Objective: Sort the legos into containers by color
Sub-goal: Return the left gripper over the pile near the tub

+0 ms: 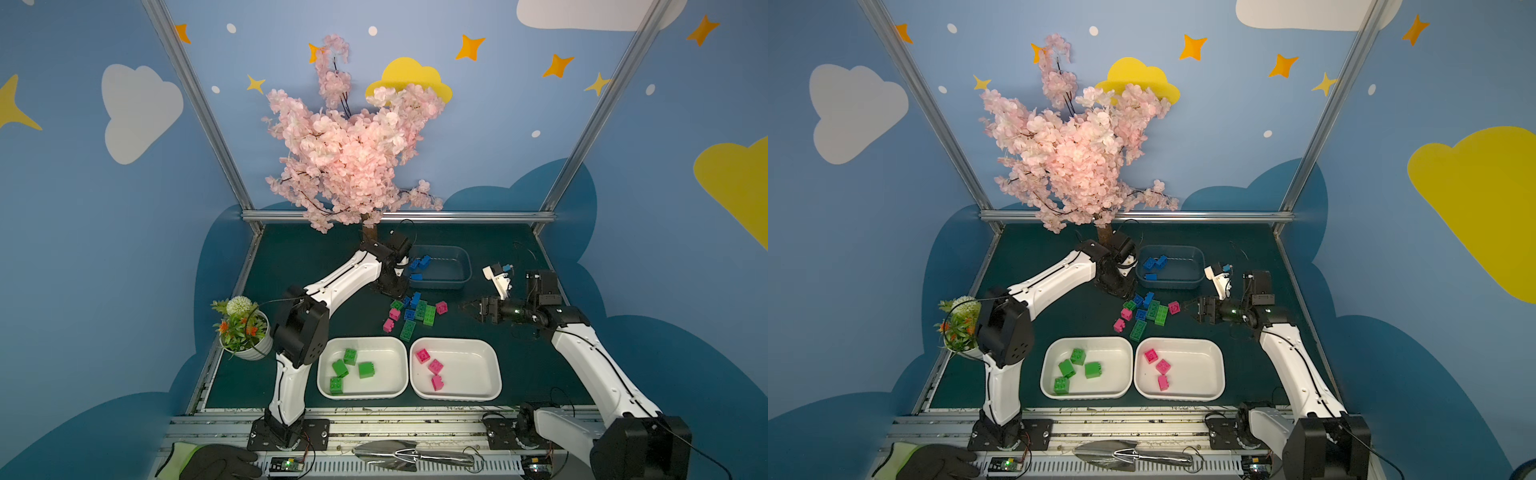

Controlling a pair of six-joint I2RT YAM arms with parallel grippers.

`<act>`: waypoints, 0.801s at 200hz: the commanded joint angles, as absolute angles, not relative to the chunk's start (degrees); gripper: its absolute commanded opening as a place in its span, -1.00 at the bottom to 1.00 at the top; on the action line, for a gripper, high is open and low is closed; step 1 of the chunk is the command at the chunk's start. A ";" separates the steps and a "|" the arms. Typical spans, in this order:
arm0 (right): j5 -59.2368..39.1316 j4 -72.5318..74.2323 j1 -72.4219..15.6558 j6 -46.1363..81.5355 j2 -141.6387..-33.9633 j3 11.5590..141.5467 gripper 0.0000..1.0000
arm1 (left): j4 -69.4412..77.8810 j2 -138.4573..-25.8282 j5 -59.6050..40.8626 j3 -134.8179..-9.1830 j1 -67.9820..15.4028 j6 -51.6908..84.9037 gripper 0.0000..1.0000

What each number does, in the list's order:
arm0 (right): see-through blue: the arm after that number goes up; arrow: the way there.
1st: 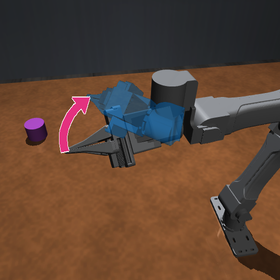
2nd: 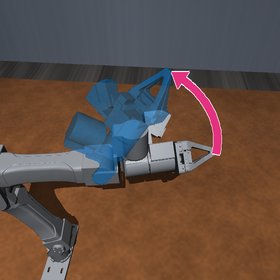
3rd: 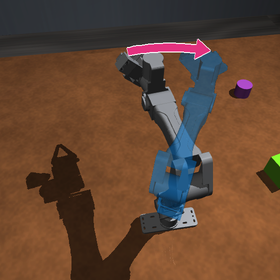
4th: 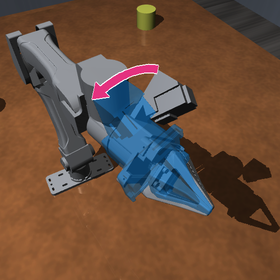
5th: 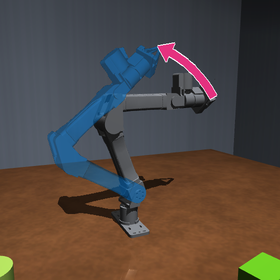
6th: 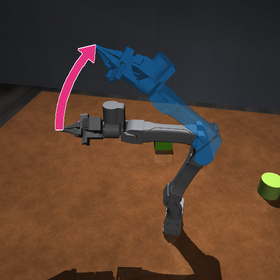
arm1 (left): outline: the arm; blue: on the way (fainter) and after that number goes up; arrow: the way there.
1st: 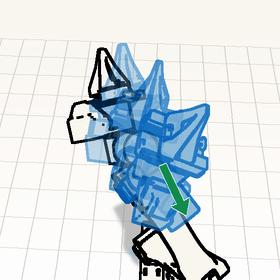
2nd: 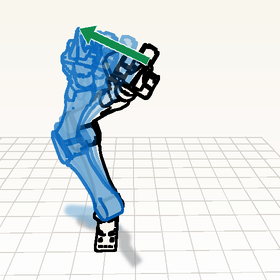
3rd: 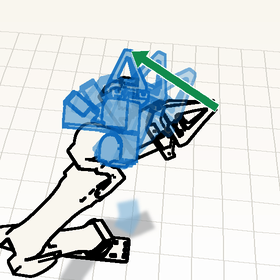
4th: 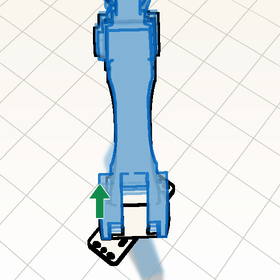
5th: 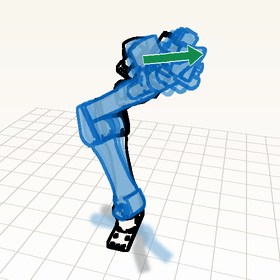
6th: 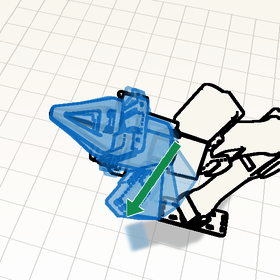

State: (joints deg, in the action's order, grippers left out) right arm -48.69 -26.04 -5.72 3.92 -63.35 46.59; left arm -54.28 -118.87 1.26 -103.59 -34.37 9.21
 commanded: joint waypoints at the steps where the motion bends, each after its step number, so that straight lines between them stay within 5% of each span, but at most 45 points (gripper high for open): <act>1: -49.92 -25.13 -5.68 3.72 -64.14 46.95 0.79 | -54.49 -122.83 0.93 -106.05 -34.37 4.44 0.32; 160: -49.84 -25.96 -5.49 2.99 -64.77 46.52 0.79 | -47.27 -128.72 1.63 -100.96 -34.37 -1.00 0.04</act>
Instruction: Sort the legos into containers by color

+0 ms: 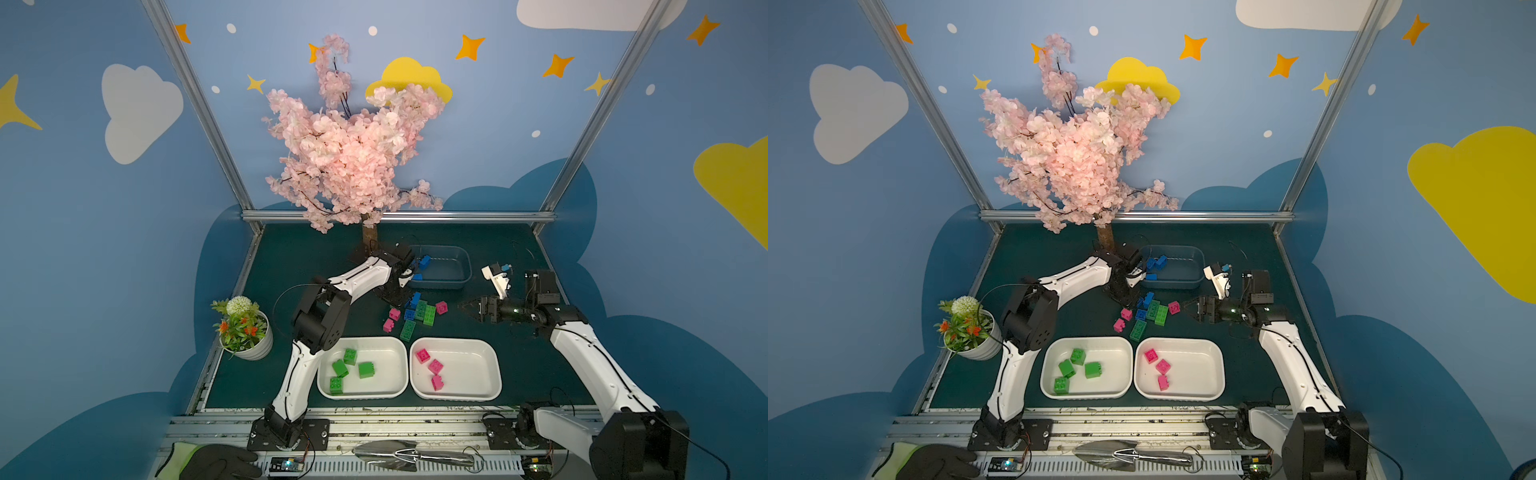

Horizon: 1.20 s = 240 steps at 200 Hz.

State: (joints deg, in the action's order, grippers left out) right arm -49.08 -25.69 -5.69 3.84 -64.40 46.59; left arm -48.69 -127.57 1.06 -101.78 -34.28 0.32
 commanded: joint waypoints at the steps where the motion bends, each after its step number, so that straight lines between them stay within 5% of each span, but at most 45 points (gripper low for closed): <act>1: -49.83 -25.99 -5.51 2.99 -64.77 46.51 0.79 | -47.23 -128.74 1.60 -100.93 -34.41 -0.98 0.04; 70: -49.67 -26.66 -5.45 2.62 -64.74 47.06 0.79 | -47.99 -126.17 3.32 -100.53 -34.37 -1.34 -0.31; 127: -50.28 -26.02 -5.46 2.89 -65.86 47.18 0.79 | -52.44 -113.31 3.53 -96.68 -34.25 2.30 -0.31; 240: -50.98 -24.87 -6.05 3.05 -67.28 46.77 0.78 | -58.53 -89.11 -7.71 -69.67 -40.00 15.67 -0.33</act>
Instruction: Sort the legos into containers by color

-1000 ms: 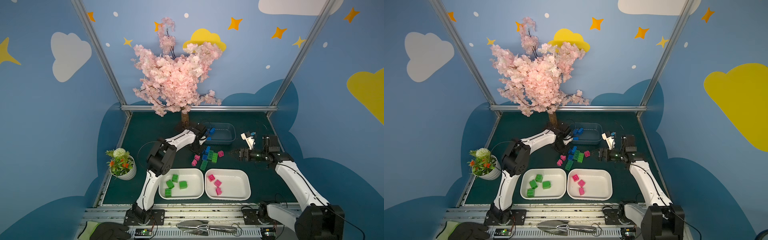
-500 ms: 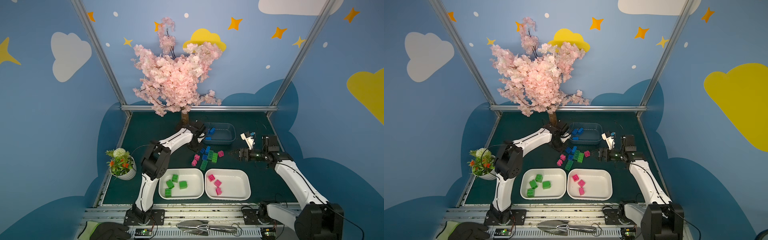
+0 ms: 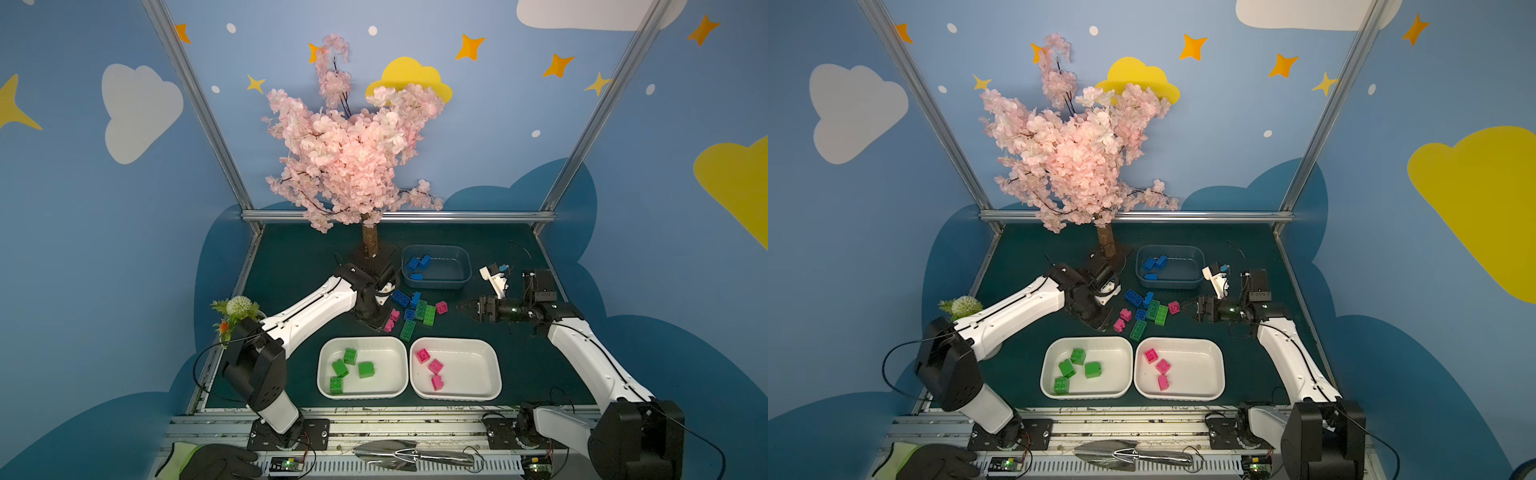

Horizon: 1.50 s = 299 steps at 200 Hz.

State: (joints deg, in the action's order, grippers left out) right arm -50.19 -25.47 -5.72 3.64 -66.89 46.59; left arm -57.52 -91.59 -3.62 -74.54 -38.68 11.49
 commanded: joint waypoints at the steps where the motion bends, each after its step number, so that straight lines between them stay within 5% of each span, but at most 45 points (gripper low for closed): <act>1: -50.98 -24.87 -6.06 3.07 -67.30 46.81 0.78 | -58.49 -89.07 -7.76 -69.42 -40.08 15.75 -0.32; 45: -50.45 -25.22 -6.41 3.02 -66.69 46.25 0.78 | -53.70 -87.71 -3.74 -61.87 -41.90 18.72 -0.30; 95: -50.19 -26.02 -6.59 2.80 -66.05 46.77 0.78 | -55.70 -87.03 1.83 -64.45 -40.89 19.98 0.24; 131: -50.36 -25.55 -6.59 3.07 -66.20 46.60 0.78 | -55.60 -87.31 1.05 -69.87 -39.49 18.10 0.39; 234: -49.48 -25.14 -6.63 3.35 -65.10 46.19 0.78 | -47.09 -111.60 1.67 -88.17 -37.92 16.59 0.43; 299: -49.81 -25.23 -6.24 2.94 -65.16 45.46 0.78 | -47.71 -114.13 5.72 -89.03 -38.25 33.49 0.40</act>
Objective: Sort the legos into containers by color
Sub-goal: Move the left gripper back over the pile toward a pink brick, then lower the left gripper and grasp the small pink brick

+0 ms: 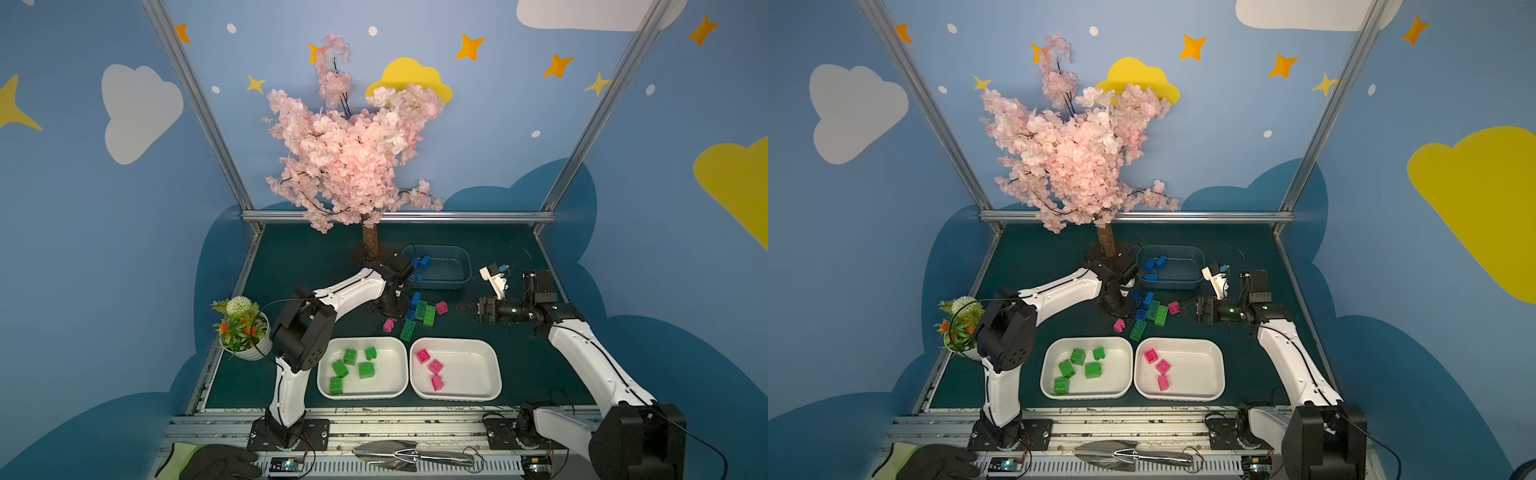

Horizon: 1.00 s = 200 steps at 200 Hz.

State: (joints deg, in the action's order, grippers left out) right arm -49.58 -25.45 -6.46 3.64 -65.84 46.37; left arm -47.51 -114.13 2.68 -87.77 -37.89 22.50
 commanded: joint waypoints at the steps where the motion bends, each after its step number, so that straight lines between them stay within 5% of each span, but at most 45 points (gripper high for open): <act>1: -49.82 -25.27 -6.24 2.97 -65.19 45.49 0.78 | -47.63 -114.10 5.89 -88.99 -38.28 34.06 0.40; 83: -50.27 -25.40 -5.91 2.39 -65.52 46.00 0.78 | -56.75 -120.63 17.56 -98.52 -41.93 69.00 0.26; 200: -51.11 -26.28 -5.36 1.64 -66.16 45.97 0.78 | -50.88 -124.95 13.91 -97.36 -41.93 73.07 -0.07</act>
